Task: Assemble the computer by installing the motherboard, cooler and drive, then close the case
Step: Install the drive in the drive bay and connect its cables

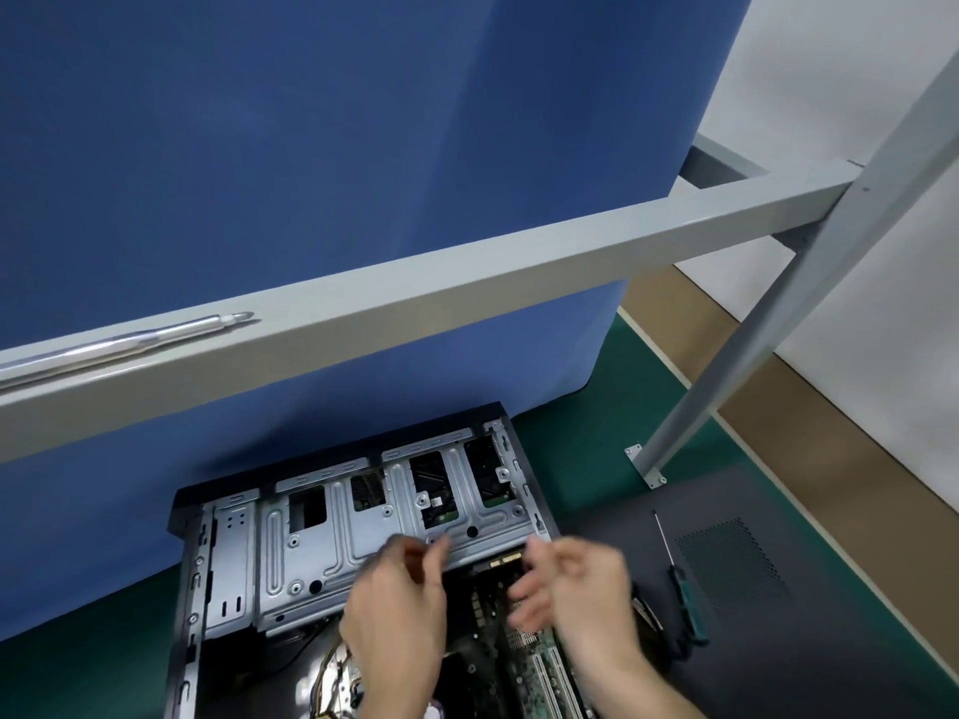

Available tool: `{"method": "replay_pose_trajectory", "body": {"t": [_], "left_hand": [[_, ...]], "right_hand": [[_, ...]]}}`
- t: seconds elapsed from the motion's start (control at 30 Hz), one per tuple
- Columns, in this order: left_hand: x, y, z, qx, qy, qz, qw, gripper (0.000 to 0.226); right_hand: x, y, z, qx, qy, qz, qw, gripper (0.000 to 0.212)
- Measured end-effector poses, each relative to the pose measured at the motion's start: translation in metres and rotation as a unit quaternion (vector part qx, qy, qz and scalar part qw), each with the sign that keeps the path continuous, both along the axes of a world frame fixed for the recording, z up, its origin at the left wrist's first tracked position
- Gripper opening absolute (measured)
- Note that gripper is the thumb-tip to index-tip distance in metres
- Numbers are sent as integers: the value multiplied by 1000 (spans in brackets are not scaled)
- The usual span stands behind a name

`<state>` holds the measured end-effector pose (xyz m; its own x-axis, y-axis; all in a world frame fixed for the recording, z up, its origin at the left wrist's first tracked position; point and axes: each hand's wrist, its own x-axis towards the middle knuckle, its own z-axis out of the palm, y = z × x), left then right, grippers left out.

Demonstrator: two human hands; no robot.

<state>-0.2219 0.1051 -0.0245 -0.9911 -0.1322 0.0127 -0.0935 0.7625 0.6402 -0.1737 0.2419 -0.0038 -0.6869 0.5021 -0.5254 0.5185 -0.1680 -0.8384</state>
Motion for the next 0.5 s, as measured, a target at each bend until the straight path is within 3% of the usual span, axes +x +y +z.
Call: {"method": "replay_pose_trajectory", "body": {"t": [0.07,0.13,0.23,0.33,0.43,0.5], "left_hand": [[-7,4,-7,-39,34,-65,997,22],[-13,9,-17,-71,16,-114,991,21],[-15,16,-26,-87,14,-121,989,18],[-15,18,-34,-107,59,-114,986,14],[-15,15,-37,-120,91,-117,982,12],[-16,14,-38,-122,100,-124,980,11]], "right_hand": [[2,38,-4,161,10,-26,987,26],[4,76,-22,278,-57,-7,959,25],[11,107,-62,337,-173,156,912,13],[20,111,-100,384,-236,313,836,47],[20,107,-119,450,-238,361,781,46],[18,109,-124,455,-223,353,787,31]]}}
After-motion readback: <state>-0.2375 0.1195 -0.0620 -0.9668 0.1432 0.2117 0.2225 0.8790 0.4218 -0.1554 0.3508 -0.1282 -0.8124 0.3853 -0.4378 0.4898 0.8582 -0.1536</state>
